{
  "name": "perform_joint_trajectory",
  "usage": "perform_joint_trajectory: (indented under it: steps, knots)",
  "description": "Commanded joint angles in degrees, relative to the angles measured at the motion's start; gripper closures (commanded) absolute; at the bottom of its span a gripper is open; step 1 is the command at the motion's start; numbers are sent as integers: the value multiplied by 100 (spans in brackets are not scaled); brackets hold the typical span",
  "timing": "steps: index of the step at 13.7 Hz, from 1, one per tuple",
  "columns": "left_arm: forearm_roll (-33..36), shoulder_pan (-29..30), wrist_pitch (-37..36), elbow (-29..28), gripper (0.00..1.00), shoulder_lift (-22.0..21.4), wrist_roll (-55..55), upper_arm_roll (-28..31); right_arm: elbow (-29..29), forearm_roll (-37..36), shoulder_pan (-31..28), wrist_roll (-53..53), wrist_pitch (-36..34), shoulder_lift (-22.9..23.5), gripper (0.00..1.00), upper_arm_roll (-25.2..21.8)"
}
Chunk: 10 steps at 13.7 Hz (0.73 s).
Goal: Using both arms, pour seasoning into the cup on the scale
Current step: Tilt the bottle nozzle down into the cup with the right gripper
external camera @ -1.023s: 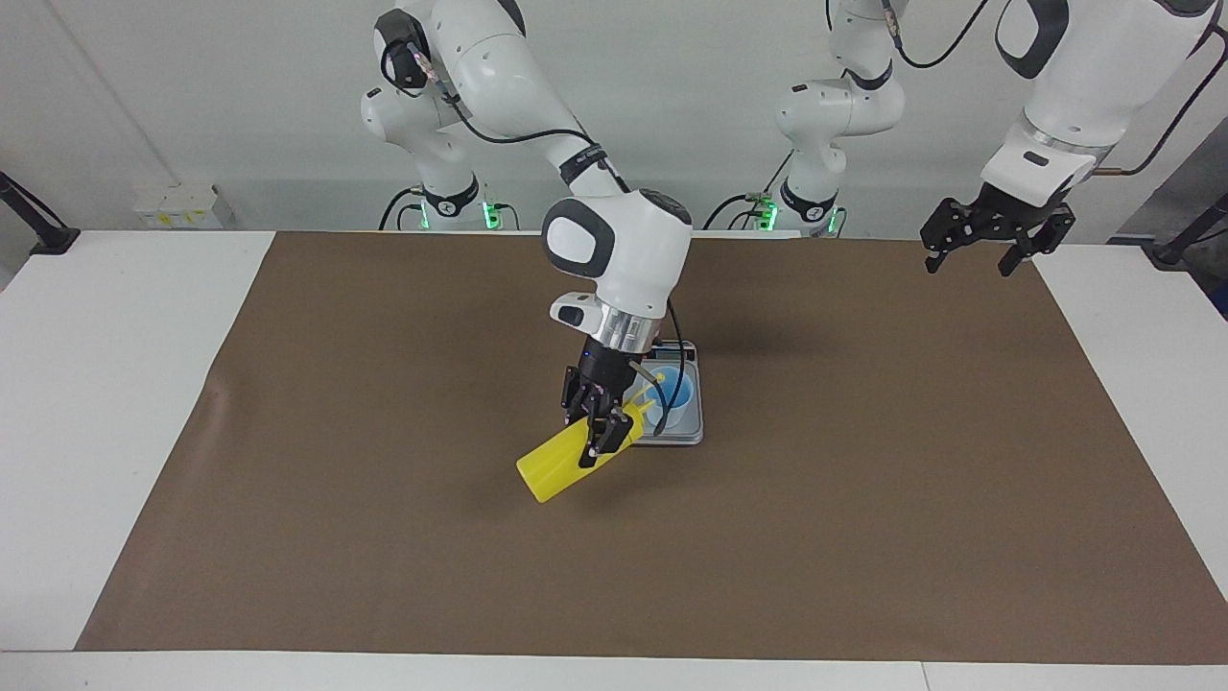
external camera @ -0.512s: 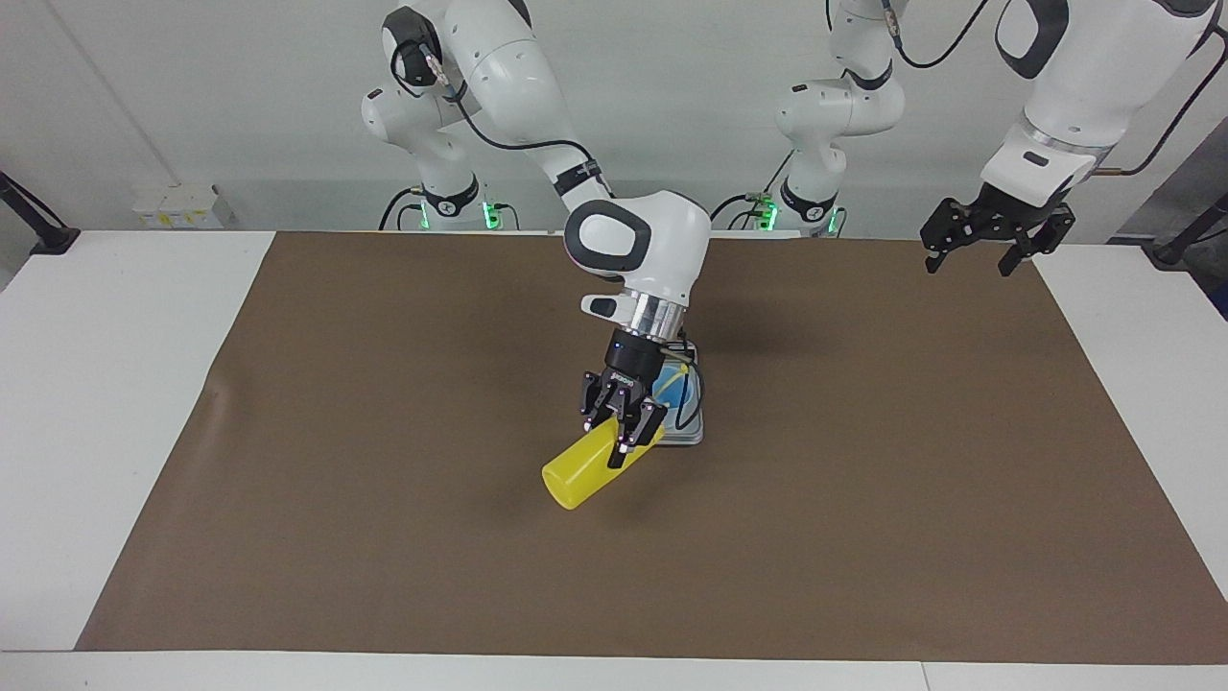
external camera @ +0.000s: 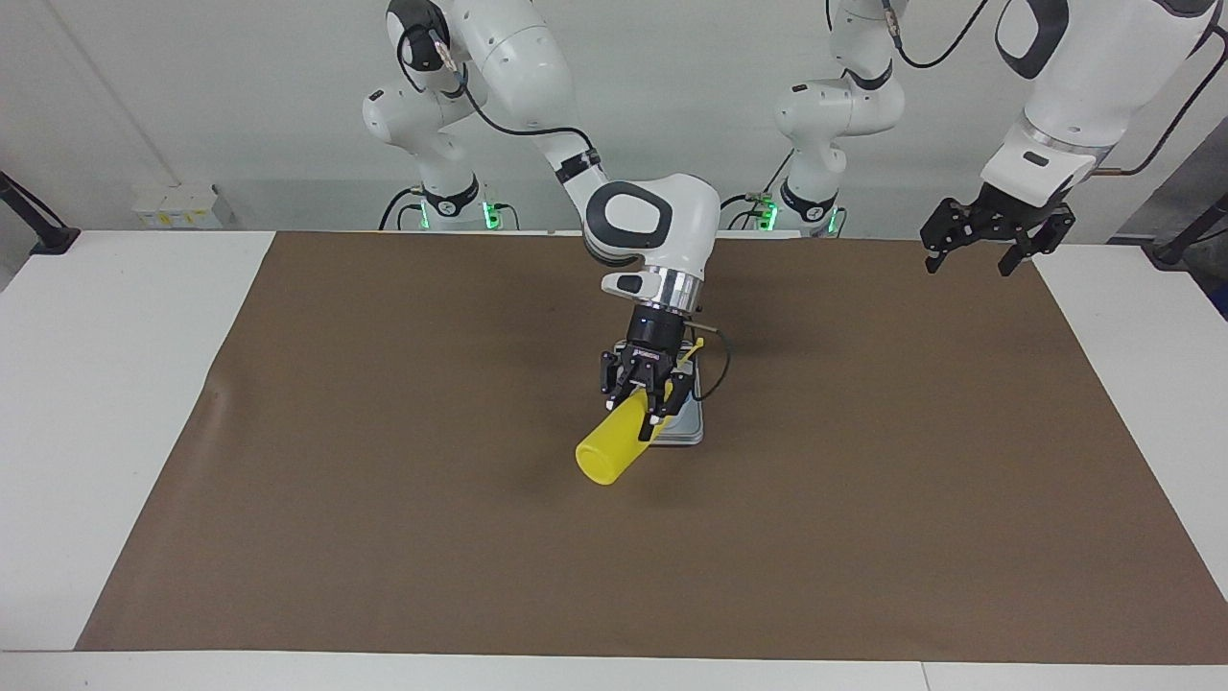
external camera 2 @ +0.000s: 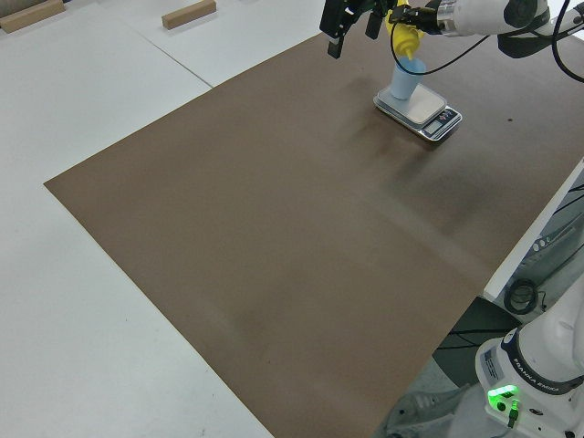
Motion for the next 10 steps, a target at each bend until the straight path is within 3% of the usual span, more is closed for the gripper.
perform_joint_trajectory:
  steps: [1, 10]
  knots:
    - [-90, 90, -4, -213, 0, -195, 19, -43, -671, -787, -17, 494, 12, -421, 100, -16]
    - [-90, 90, -4, -213, 0, -195, 28, -43, -602, -1079, -61, 548, 48, -413, 100, -7]
